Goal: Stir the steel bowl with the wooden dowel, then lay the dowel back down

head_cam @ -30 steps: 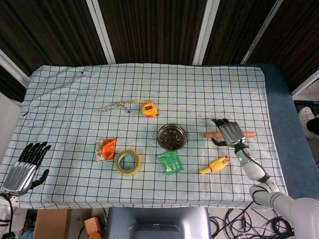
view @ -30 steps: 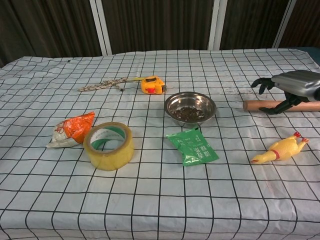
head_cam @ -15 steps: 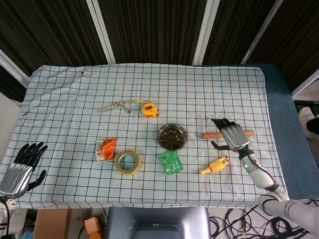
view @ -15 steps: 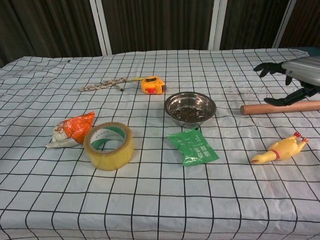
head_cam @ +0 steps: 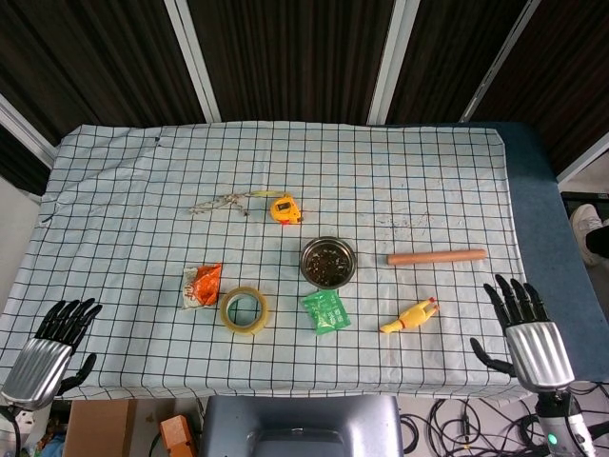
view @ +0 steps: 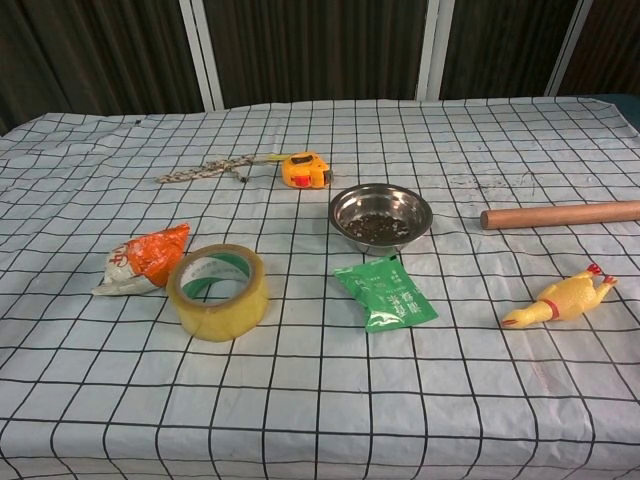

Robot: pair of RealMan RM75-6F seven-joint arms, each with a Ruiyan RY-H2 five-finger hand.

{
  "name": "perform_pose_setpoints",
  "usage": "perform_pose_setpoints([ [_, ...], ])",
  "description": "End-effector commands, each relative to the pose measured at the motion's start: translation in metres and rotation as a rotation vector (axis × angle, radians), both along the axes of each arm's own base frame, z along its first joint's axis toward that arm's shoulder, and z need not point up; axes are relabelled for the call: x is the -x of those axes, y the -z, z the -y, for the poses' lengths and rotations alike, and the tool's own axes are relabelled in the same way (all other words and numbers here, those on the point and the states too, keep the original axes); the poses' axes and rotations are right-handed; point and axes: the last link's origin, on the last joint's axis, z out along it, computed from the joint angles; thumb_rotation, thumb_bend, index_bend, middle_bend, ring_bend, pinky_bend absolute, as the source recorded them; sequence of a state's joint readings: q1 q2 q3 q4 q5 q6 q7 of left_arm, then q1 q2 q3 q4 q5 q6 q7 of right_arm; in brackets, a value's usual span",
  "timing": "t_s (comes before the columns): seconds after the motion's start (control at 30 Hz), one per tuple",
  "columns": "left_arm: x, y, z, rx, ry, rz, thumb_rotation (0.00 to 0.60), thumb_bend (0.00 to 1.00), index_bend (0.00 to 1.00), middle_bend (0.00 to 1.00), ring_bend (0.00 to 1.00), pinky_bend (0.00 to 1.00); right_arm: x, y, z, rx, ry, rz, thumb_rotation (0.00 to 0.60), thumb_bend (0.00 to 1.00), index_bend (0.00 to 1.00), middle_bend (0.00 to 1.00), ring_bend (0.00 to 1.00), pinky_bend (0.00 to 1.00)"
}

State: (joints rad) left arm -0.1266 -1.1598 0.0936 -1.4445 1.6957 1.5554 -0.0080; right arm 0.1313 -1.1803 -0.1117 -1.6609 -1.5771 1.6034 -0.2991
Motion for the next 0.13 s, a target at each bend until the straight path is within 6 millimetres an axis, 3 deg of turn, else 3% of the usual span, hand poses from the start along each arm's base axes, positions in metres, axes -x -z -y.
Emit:
perform_pose_setpoints([
  [0.03,-0.0025,-0.0021,-0.0015,-0.053,0.039,-0.004,0.6,0.42,0.0,0.03,0.0,0.01,0.0022,-0.0035,0.0033,-0.019,0.024,0.003,0.339,0.27,0.0,0.0,0.0,0.08],
  [0.13,-0.0015,-0.0029,-0.0016,-0.067,0.053,0.0,0.6,0.42,0.0,0.03,0.0,0.0,0.0044,-0.0045,0.0066,-0.03,0.044,0.015,0.34,0.27,0.0,0.0,0.0,0.07],
])
